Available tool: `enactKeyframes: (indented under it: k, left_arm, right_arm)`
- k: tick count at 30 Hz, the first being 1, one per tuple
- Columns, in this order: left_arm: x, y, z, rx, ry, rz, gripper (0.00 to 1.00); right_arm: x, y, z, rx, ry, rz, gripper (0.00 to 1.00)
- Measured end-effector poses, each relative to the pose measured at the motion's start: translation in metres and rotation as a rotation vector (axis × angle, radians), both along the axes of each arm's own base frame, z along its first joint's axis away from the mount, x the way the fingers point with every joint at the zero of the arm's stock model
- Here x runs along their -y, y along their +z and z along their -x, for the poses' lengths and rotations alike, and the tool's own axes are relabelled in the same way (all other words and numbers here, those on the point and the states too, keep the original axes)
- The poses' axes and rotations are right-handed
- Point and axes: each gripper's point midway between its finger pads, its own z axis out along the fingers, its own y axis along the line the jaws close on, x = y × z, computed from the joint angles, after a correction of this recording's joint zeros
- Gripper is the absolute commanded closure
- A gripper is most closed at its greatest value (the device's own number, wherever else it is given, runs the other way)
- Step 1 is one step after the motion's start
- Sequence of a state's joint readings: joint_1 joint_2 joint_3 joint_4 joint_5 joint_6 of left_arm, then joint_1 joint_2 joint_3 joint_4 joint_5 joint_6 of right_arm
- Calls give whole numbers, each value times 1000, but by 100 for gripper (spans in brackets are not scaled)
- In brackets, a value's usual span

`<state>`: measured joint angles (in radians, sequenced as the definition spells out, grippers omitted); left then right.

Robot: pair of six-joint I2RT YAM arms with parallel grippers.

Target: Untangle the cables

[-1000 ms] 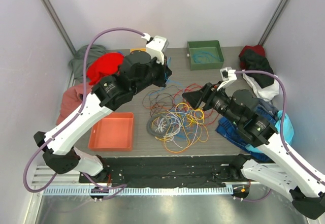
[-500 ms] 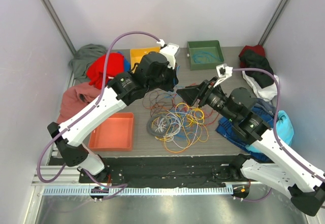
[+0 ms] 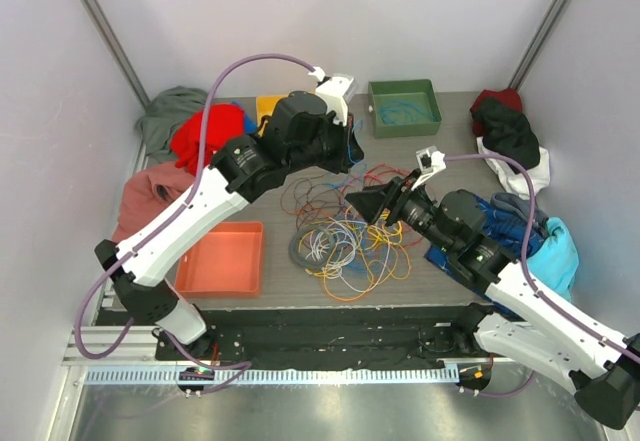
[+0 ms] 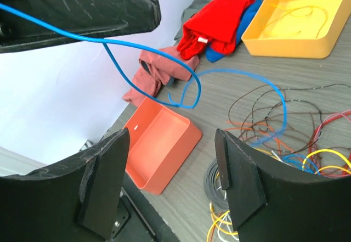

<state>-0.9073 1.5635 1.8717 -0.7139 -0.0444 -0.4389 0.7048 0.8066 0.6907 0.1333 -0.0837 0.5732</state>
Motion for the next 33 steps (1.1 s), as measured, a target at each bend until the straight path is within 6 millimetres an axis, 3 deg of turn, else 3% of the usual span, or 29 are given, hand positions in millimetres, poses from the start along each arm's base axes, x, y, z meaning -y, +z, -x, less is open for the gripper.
enactKeyframes:
  k: [7, 14, 17, 18, 21, 27, 29, 33]
  left_arm:
    - [16, -11, 0, -59, -28, 18, 100]
    - [24, -14, 3, -96, -43, 41, 100]
    - [26, -12, 4, -98, -48, 54, 100]
    - [26, -12, 4, -98, -50, 58, 100]
    - [27, -15, 4, -104, -52, 57, 99]
    - [26, -31, 4, -117, -48, 30, 98]
    - [23, -39, 5, -126, -44, 15, 98]
    - [23, -43, 1, -121, -33, 10, 98]
  right_arm:
    - [4, 0, -10, 73, -52, -38, 26]
    - [3, -17, -33, 79, -132, -50, 28]
    - [1, -28, -43, 72, -160, -50, 42]
    - [1, -32, -45, 70, -168, -50, 57]
    - [0, -38, -49, 69, -180, -60, 77]
    - [8, -20, -45, 108, -200, -125, 97]
    - [15, -10, -40, 132, -212, -149, 97]
    - [25, 7, -30, 158, -218, -184, 54]
